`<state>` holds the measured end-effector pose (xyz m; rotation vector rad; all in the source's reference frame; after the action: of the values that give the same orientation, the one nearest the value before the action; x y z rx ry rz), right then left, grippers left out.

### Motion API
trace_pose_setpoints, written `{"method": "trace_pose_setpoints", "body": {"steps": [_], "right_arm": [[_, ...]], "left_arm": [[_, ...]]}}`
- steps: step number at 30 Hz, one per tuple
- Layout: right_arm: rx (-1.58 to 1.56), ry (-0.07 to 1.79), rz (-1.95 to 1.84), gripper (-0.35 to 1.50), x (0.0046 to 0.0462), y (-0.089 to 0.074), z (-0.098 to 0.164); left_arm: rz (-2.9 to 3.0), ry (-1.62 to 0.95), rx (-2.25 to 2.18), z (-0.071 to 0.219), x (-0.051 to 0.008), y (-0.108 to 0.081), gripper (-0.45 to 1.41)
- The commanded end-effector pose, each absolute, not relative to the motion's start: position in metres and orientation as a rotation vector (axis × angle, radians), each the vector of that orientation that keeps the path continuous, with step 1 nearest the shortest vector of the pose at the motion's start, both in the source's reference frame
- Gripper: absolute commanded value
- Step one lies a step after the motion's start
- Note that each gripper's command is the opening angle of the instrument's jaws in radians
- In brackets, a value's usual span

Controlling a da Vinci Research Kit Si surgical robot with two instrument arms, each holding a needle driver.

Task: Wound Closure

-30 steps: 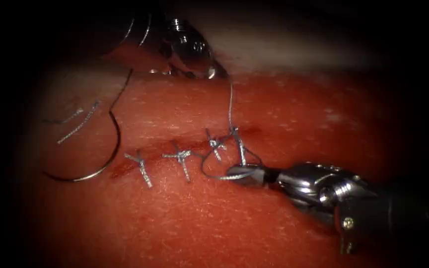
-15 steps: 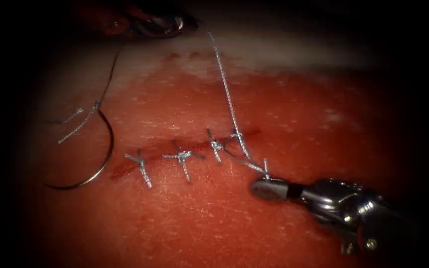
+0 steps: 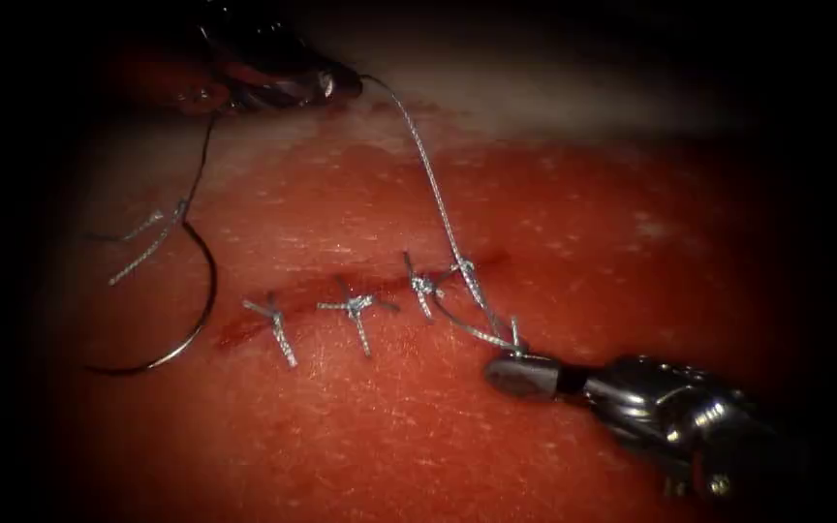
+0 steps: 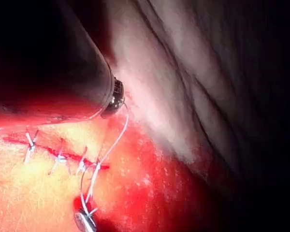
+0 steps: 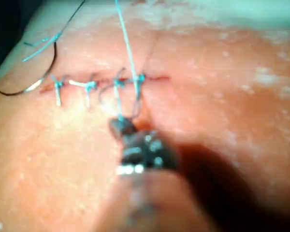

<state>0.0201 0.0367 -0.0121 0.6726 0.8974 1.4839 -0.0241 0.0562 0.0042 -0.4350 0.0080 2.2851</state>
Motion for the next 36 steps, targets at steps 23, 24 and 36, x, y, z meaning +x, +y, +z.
{"method": "trace_pose_setpoints", "body": {"steps": [23, 24, 36], "right_arm": [[0.64, 0.902, 1.513, -0.35, 0.0204, 0.0364, -0.0119], [0.641, 0.901, 1.513, -0.35, 0.0204, 0.0365, -0.012], [0.639, 0.905, 1.521, -0.35, 0.0208, 0.0369, -0.012]], "left_arm": [[2.28, -0.018, -0.443, 0.0047, -0.0247, 0.0562, -0.35], [2.28, -0.018, -0.443, 0.0047, -0.0247, 0.0562, -0.35], [2.28, -0.018, -0.443, 0.0047, -0.0247, 0.0562, -0.35]]}}
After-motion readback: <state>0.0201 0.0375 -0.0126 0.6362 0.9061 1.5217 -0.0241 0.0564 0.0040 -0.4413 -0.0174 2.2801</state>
